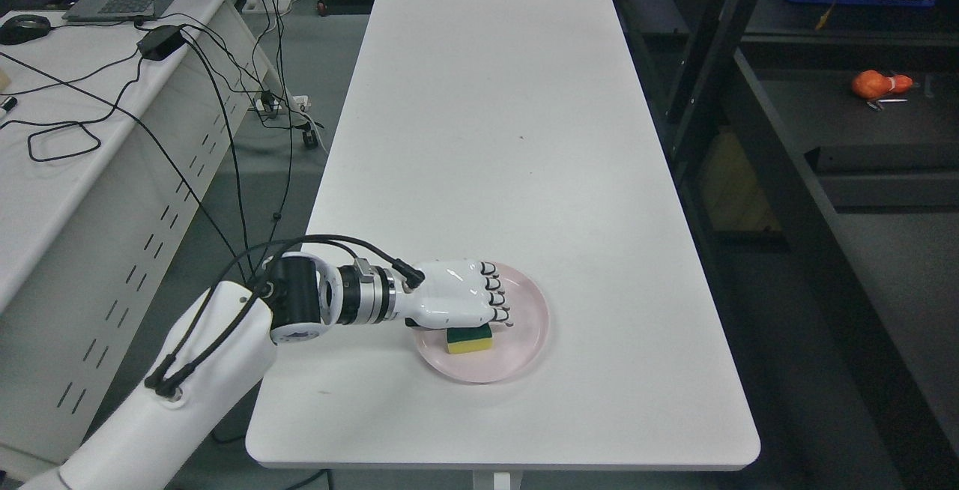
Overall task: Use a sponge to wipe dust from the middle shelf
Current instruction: 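Close the left hand around the sponge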
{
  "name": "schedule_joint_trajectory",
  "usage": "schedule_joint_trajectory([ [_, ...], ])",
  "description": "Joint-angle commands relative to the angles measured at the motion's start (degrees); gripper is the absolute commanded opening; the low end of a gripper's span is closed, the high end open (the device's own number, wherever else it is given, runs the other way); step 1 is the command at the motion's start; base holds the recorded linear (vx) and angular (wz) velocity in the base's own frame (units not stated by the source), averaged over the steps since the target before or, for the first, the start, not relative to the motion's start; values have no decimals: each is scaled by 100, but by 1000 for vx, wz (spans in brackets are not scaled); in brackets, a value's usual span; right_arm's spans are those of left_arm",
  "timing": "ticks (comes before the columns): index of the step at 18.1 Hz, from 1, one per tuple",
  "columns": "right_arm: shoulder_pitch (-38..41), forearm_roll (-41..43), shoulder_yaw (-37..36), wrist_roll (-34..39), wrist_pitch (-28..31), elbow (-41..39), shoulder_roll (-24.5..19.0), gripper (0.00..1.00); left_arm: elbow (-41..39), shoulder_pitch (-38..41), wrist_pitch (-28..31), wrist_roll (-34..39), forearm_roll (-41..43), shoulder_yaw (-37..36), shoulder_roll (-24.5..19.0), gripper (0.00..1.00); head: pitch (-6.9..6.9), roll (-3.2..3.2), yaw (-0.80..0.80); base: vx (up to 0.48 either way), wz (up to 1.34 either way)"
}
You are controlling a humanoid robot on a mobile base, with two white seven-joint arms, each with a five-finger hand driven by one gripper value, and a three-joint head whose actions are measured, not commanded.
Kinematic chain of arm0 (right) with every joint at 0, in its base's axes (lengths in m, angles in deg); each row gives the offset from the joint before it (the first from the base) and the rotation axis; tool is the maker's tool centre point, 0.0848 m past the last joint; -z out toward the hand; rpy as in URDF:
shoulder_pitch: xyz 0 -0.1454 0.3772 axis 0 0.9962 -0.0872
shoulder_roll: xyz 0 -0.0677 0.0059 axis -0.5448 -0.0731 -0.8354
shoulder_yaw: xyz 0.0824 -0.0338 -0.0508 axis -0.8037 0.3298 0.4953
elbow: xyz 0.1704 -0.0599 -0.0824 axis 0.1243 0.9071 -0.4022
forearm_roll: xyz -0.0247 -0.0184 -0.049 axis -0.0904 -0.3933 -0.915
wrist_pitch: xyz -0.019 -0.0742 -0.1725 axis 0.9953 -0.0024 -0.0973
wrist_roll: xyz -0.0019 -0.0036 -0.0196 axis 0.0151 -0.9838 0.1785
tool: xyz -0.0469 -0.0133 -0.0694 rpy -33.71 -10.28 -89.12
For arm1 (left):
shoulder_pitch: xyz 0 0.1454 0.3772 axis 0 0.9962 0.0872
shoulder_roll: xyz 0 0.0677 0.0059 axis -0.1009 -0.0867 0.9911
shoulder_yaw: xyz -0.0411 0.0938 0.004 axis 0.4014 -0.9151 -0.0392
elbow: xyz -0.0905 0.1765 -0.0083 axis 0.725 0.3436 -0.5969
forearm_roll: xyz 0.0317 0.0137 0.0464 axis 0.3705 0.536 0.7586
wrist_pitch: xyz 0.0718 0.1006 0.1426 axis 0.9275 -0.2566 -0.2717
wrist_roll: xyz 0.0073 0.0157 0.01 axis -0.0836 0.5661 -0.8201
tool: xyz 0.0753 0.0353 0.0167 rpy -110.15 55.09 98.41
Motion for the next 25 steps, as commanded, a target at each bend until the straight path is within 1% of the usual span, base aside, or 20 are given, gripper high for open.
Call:
schedule_joint_trajectory([
  [1,0,0,0,4,420,-100,100,100,443,-22,4,-24,6,-314,317,70,0,0,0,0,0],
  [5,0,0,0,4,420,-100,100,100,461,-22,4,-33,6,-314,309,67,0,0,0,0,0],
  [6,0,0,0,4,420,-100,100,100,469,-22,4,-33,6,-305,308,63,0,0,0,0,0],
  [12,0,0,0,4,420,-100,100,100,636,-13,4,-209,-125,-173,317,30,1,0,0,0,0],
  [13,0,0,0,4,420,-100,100,100,637,-30,4,-235,-222,-112,317,25,1,0,0,0,0],
  [15,0,0,0,-5,420,-100,100,100,680,-74,4,-305,-599,-59,308,12,1,0,0,0,0],
  [17,0,0,0,3,420,-100,100,100,698,-92,4,-411,-828,177,317,1,1,0,0,0,0],
  [20,0,0,0,4,420,-100,100,100,672,-136,4,-411,-1022,485,300,0,1,0,0,0,0],
  [24,0,0,0,4,420,-100,100,100,374,-259,4,-402,-1821,977,142,0,1,0,0,0,0],
  [25,0,0,0,4,420,-100,100,100,225,-259,4,-402,-2153,1152,89,0,1,0,0,1,11],
])
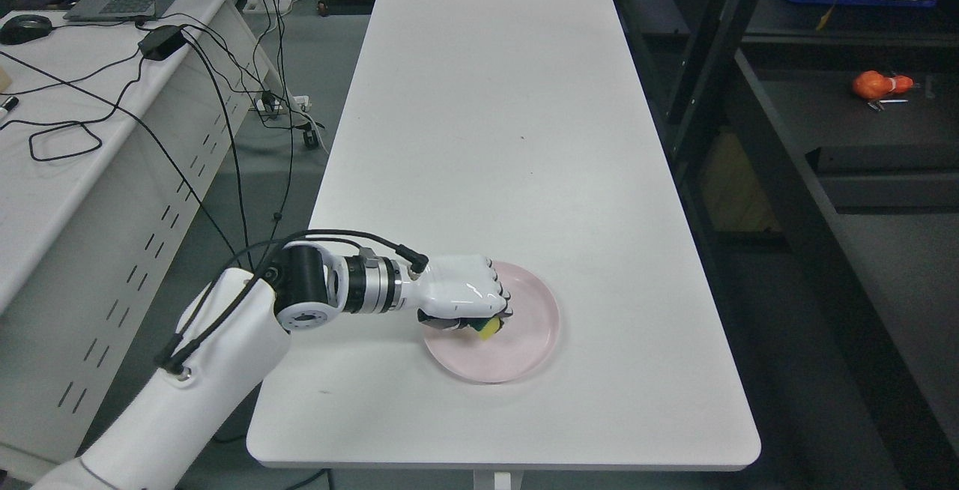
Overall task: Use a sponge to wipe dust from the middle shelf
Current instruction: 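Lift the sponge off the plate with the left hand, then turn toward the metal shelf, carrying the sponge in the left hand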
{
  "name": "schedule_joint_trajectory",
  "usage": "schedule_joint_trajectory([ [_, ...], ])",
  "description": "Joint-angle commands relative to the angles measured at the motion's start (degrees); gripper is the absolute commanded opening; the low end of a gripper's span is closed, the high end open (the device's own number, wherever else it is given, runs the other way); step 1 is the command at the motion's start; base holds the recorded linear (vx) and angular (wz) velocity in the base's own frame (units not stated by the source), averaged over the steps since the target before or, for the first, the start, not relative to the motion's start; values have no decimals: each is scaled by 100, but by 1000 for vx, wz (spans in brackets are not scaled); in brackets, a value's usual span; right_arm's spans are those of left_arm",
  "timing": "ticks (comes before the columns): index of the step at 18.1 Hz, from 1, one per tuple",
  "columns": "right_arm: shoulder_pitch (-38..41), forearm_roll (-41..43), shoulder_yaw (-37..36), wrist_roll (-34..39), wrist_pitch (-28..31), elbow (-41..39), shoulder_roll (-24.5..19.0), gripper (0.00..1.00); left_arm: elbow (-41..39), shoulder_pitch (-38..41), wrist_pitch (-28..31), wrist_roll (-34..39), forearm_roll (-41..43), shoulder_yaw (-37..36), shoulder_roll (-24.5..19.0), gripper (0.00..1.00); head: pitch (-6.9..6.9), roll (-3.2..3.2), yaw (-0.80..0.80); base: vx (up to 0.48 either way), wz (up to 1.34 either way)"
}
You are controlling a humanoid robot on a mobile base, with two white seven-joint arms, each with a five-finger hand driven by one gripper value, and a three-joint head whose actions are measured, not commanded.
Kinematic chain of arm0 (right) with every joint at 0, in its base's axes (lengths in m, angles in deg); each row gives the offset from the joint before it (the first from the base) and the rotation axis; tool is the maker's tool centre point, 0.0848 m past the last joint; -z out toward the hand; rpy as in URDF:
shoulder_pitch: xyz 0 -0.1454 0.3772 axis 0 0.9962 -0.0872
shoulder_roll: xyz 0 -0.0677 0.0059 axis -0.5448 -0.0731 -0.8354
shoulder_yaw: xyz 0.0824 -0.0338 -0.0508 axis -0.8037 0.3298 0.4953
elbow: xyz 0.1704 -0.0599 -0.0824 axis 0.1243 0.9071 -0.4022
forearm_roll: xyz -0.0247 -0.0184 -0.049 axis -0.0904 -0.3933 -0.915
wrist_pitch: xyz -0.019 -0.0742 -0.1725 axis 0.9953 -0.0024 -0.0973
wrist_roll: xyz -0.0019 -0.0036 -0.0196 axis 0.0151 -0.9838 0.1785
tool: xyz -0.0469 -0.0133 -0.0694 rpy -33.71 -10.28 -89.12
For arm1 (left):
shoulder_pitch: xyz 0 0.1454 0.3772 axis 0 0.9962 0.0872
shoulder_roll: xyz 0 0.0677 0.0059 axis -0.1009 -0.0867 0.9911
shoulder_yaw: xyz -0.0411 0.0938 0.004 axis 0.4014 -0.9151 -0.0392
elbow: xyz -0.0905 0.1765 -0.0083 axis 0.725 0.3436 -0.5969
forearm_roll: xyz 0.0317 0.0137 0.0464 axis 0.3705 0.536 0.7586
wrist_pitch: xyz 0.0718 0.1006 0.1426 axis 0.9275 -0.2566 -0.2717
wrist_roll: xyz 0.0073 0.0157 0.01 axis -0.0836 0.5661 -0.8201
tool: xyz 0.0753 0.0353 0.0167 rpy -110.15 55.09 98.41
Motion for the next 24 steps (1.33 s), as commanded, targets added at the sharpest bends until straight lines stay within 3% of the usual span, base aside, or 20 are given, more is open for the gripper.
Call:
schedule_joint_trajectory([
  [1,1,0,0,-3,420,-100,100,100,-406,-92,2,47,-1315,1051,-208,0,0,0,0,1,11],
  [8,1,0,0,5,420,-100,100,100,-908,-48,2,118,-1952,2160,-252,0,0,0,0,0,0],
  [24,1,0,0,5,428,-100,100,100,-1163,-39,2,109,-1899,2275,-6,0,0,0,0,-12,-4],
])
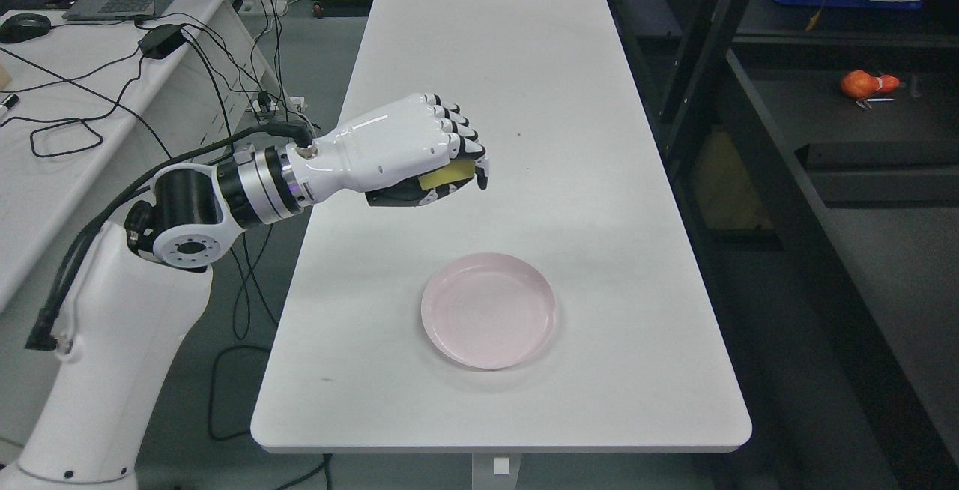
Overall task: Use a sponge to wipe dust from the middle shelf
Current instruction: 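Turn toward the metal shelf, carrying the sponge in the left hand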
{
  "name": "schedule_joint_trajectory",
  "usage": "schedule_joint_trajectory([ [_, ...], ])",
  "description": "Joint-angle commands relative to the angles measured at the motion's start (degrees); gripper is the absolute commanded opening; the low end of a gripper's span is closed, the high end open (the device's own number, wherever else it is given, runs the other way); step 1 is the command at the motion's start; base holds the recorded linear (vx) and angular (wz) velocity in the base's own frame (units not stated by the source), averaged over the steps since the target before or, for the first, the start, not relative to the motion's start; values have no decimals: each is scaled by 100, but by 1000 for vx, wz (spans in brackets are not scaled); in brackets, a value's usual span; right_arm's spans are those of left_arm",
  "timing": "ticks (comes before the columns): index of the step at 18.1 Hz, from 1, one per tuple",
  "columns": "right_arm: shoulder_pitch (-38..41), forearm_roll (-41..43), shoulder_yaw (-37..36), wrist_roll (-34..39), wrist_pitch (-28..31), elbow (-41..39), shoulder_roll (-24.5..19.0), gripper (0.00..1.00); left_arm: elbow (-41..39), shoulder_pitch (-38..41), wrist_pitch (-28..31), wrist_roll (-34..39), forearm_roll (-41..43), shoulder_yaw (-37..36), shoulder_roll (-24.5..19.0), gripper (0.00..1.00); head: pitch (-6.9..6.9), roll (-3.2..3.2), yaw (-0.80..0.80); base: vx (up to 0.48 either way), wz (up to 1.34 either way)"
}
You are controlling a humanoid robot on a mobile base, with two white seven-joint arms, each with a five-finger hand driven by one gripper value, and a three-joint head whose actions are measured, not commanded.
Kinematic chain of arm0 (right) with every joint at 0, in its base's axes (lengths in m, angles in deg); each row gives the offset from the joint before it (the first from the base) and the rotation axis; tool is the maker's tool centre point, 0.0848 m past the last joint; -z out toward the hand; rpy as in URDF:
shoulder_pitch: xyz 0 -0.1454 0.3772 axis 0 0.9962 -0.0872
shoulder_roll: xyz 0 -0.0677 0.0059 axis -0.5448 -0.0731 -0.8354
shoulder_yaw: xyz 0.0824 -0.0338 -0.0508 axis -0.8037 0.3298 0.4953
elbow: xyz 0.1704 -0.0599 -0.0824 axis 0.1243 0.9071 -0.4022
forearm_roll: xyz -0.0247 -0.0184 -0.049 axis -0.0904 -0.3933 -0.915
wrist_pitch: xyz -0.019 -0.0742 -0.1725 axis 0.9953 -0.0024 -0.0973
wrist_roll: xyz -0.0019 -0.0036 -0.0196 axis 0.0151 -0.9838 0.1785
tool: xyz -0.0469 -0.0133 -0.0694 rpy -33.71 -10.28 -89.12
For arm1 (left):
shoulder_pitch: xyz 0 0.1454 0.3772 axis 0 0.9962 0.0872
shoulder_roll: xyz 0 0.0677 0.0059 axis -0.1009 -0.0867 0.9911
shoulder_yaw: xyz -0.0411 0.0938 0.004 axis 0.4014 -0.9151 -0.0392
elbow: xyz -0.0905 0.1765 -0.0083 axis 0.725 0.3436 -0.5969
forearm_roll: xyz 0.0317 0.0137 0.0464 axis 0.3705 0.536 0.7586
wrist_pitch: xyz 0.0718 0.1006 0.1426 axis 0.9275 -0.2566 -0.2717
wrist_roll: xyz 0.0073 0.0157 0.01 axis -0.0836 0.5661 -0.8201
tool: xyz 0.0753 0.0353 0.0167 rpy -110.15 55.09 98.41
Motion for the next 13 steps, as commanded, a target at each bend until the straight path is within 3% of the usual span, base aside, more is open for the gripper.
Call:
schedule_joint_trajectory([
  [1,1,0,0,-1,420,-100,100,100,-185,3,3,-13,-1,285,114,0,0,0,0,-92,-115],
  [13,1,0,0,-1,420,-100,100,100,-150,-242,3,-13,8,58,334,0,0,0,0,-179,-202],
])
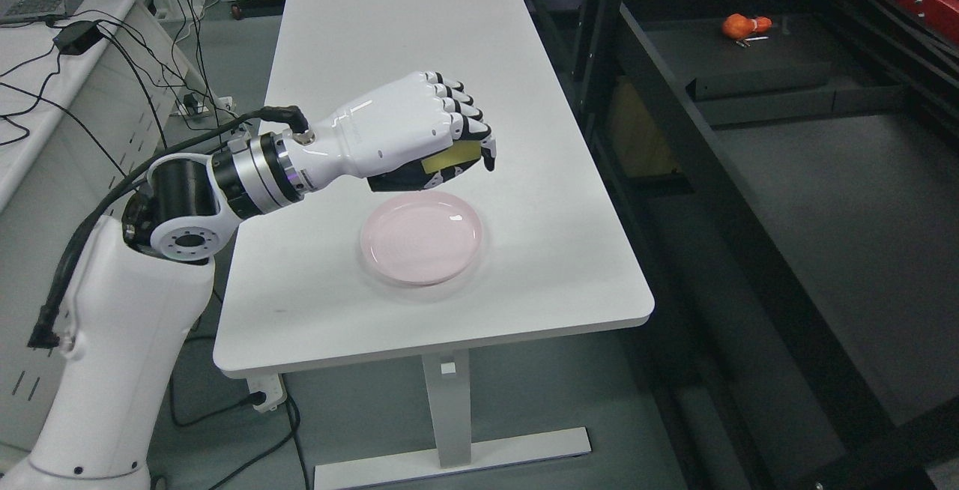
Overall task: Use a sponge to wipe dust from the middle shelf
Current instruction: 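Turn toward the metal shelf, carrying the sponge in the left hand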
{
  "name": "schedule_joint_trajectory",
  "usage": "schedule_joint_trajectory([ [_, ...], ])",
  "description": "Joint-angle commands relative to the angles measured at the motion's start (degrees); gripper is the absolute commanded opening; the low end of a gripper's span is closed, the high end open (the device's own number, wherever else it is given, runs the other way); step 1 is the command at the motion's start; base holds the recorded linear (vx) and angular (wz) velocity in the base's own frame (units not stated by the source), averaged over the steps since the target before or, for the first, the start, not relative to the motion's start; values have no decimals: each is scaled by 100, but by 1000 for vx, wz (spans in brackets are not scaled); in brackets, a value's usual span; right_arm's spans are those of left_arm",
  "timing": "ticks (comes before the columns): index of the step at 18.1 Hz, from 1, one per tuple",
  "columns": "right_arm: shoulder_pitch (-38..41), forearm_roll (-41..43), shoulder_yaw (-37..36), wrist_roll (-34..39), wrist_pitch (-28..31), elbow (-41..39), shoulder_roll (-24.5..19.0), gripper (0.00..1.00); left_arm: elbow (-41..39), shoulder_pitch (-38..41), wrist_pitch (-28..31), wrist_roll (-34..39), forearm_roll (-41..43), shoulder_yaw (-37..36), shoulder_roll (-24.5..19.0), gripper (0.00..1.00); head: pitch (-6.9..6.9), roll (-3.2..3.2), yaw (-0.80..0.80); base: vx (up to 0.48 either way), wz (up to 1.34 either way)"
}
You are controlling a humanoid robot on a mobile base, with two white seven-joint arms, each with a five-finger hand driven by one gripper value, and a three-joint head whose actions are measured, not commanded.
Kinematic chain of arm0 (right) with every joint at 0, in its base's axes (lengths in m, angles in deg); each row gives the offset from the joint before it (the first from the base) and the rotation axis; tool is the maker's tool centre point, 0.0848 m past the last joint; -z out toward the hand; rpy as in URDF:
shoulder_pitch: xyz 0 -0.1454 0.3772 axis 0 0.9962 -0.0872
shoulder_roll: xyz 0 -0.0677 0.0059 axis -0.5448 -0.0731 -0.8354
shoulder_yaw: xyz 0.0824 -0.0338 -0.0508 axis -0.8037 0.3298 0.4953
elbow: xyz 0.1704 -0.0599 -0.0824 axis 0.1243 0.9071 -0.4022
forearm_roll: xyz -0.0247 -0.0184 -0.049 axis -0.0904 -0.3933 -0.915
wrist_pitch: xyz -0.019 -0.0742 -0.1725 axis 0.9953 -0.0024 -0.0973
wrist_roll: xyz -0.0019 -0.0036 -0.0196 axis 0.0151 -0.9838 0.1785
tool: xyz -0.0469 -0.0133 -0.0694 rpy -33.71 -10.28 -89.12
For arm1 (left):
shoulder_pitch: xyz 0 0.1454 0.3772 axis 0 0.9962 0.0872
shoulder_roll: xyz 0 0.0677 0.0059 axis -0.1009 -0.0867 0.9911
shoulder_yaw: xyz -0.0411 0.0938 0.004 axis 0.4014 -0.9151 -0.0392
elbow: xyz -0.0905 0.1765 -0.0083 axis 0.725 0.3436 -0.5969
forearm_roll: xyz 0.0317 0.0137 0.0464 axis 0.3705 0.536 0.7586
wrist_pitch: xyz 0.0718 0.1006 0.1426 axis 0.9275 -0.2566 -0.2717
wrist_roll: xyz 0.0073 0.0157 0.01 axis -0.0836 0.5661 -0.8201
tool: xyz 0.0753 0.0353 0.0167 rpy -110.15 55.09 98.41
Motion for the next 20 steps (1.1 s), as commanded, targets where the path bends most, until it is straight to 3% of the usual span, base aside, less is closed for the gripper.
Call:
schedule_joint_trajectory([
  [1,1,0,0,-28,420,-100,100,100,-14,-248,3,-3,11,-233,194,0,0,0,0,-273,-49],
  [11,1,0,0,-28,420,-100,100,100,92,-1645,3,14,-6,-1182,818,0,0,0,0,-314,-247],
  [16,1,0,0,-28,420,-100,100,100,363,-2533,3,40,11,-1675,1545,0,0,0,0,-303,-759],
  [20,1,0,0,-28,420,-100,100,100,662,-3130,3,355,11,-1973,1545,0,0,0,0,-216,-1103],
])
